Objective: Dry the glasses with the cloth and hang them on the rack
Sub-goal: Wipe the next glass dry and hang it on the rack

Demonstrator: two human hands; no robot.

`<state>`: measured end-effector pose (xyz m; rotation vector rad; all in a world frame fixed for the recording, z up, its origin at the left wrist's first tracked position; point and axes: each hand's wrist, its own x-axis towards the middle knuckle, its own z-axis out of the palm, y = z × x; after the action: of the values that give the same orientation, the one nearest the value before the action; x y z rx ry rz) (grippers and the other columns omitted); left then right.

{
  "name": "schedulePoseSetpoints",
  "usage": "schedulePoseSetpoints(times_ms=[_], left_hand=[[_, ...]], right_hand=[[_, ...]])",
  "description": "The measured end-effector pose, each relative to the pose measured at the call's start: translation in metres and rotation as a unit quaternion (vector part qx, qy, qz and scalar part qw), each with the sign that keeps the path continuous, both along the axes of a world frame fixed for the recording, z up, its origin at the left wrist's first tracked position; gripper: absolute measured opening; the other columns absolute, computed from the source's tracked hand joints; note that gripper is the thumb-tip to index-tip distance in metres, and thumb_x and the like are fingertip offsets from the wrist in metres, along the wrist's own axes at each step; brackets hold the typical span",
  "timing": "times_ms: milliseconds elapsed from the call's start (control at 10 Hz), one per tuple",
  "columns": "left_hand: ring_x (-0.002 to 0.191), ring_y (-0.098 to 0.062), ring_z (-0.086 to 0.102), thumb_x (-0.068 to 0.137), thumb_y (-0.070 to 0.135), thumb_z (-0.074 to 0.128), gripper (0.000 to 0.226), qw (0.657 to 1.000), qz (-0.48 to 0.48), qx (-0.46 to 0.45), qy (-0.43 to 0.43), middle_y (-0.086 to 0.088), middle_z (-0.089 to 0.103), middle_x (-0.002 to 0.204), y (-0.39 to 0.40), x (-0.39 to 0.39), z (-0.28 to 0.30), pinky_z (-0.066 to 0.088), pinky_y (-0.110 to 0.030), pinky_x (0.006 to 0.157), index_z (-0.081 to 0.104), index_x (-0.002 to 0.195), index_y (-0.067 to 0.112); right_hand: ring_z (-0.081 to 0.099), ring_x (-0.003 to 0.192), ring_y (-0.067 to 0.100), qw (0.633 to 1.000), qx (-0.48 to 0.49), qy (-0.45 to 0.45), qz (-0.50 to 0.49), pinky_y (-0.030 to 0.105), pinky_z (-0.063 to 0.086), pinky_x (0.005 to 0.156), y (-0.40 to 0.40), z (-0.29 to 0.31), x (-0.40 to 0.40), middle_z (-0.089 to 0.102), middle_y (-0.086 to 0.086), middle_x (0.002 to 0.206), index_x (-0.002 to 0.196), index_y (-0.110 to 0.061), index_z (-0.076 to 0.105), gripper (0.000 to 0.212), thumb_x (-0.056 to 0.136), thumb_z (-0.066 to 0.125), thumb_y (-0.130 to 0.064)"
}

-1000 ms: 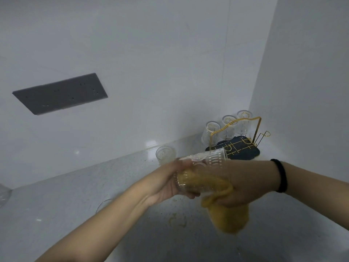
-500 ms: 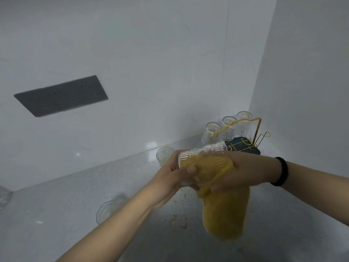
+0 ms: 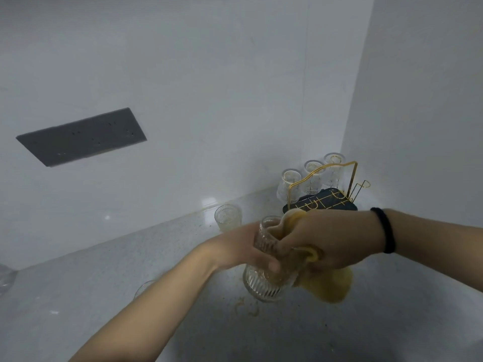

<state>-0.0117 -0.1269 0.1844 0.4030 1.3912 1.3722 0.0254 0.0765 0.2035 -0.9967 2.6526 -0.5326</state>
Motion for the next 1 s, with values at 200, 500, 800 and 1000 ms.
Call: schedulePoseSetpoints(times_ms=[200,500,800,1000], left_hand=[[0.085,-0.024,0.074,0.039,0.027,0.100,0.075,0.973,0.149,0.167,-0.064,-0.015,0.075,0.095,0.004,0.005,-0.027,0.061,-0.036,0.079,0.071,0.103,0.001],[0.107,-0.032,0.067,0.077,0.034,0.075,0.056,0.866,0.442,0.221,-0.078,-0.019,0.067,0.118,0.021,-0.010,-0.001,0.056,-0.043,0.092,0.062,0.121,0.003],[0.119,-0.046,0.059,0.066,0.039,0.086,0.085,0.822,0.521,0.226,-0.044,-0.032,0.057,0.131,0.057,0.001,-0.004,0.044,-0.059,0.105,0.053,0.132,-0.002],[0.121,-0.040,0.059,0.051,0.056,0.091,0.109,0.837,0.516,0.165,-0.073,-0.024,0.059,0.133,0.043,-0.010,-0.016,0.044,-0.057,0.105,0.044,0.141,0.017]], right_hand=[[0.058,0.085,-0.013,0.953,-0.273,0.013,-0.133,0.003,0.040,0.074,0.014,0.025,0.005,0.062,-0.035,0.084,0.096,-0.032,0.064,0.025,0.072,0.071,-0.033],[0.062,0.103,0.010,0.747,-0.590,-0.129,-0.278,0.030,0.053,0.089,-0.038,-0.024,0.039,0.066,-0.018,0.106,0.105,-0.045,0.059,0.029,0.078,0.057,-0.055],[0.062,0.110,0.034,0.485,-0.763,-0.245,-0.350,0.042,0.051,0.095,-0.081,-0.019,0.015,0.068,0.018,0.112,0.117,-0.004,0.058,0.056,0.096,0.029,-0.047],[0.060,0.112,0.013,0.526,-0.724,-0.246,-0.372,0.032,0.046,0.101,-0.091,-0.017,0.024,0.069,0.001,0.115,0.120,-0.021,0.055,0.055,0.083,0.036,-0.056]])
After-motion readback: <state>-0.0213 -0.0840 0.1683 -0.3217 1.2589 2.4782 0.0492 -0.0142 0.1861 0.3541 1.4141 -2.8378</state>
